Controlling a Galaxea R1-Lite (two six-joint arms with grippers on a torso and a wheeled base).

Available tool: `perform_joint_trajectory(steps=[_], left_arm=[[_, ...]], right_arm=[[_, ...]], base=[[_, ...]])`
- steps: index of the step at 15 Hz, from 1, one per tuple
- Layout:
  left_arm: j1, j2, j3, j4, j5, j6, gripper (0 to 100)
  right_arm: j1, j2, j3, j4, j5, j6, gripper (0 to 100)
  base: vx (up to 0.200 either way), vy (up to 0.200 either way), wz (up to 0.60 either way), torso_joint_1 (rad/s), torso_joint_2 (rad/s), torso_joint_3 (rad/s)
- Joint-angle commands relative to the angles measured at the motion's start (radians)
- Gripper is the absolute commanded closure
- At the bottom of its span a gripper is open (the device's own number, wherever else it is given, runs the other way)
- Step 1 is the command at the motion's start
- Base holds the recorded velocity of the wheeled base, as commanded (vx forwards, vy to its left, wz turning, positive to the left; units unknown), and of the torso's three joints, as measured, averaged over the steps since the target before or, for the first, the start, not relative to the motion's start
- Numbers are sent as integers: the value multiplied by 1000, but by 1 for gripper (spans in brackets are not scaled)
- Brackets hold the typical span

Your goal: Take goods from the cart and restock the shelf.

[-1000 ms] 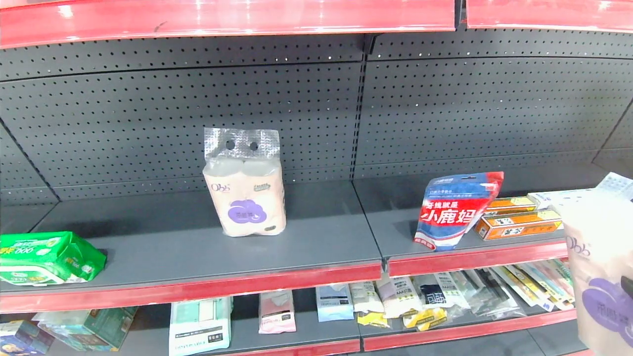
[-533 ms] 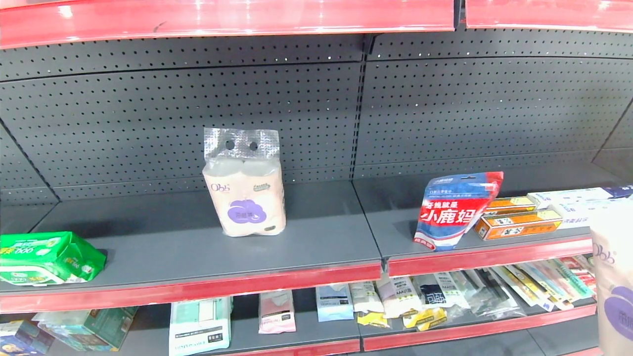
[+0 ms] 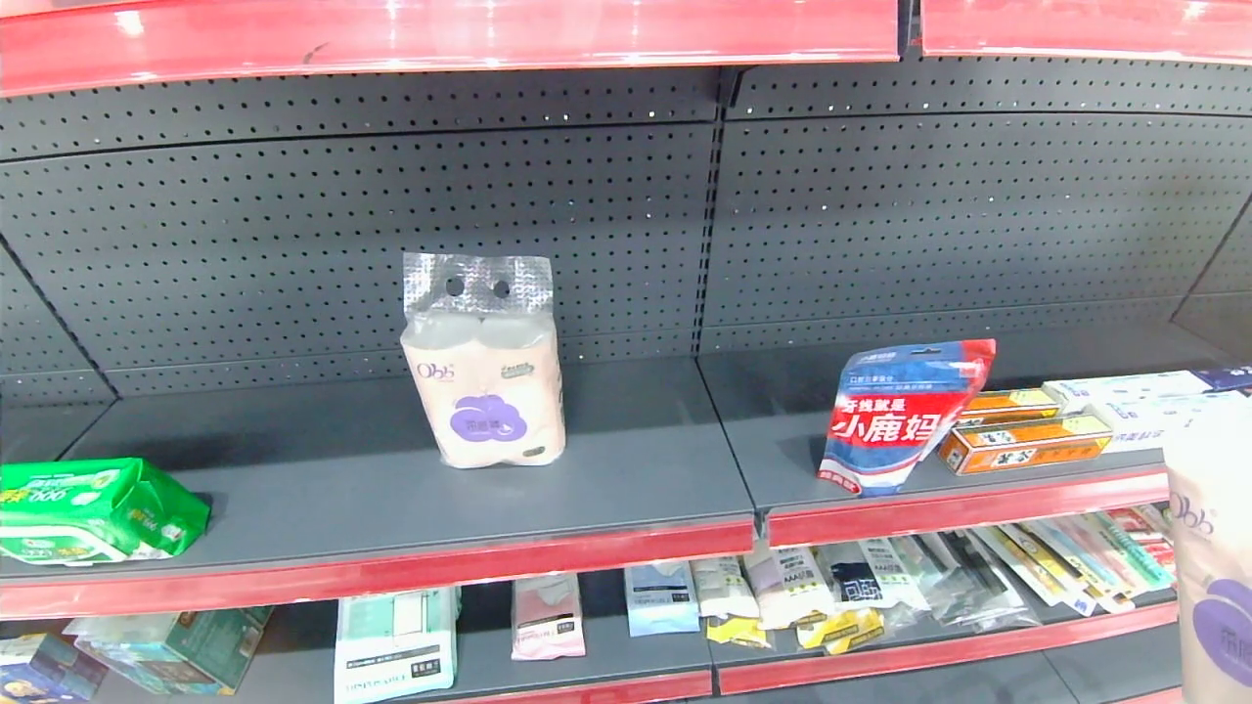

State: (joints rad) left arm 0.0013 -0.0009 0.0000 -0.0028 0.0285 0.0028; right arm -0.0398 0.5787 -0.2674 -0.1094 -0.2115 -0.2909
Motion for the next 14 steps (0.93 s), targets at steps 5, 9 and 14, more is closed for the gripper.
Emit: perform_joint_trajectory(steps=[5,9,14], left_arm=[[0,1,0,0,1,0,0],[0,1,0,0,-1,0,0],[0,1,0,0,-1,0,0]], right_arm=[[0,1,4,-1,1,1,100],[1,3,7,0,1,2,100],[3,1,16,-3,1,4,100]], base=[[0,0,0,0,0,0],[0,0,0,0,0,0],[0,0,0,0,0,0]])
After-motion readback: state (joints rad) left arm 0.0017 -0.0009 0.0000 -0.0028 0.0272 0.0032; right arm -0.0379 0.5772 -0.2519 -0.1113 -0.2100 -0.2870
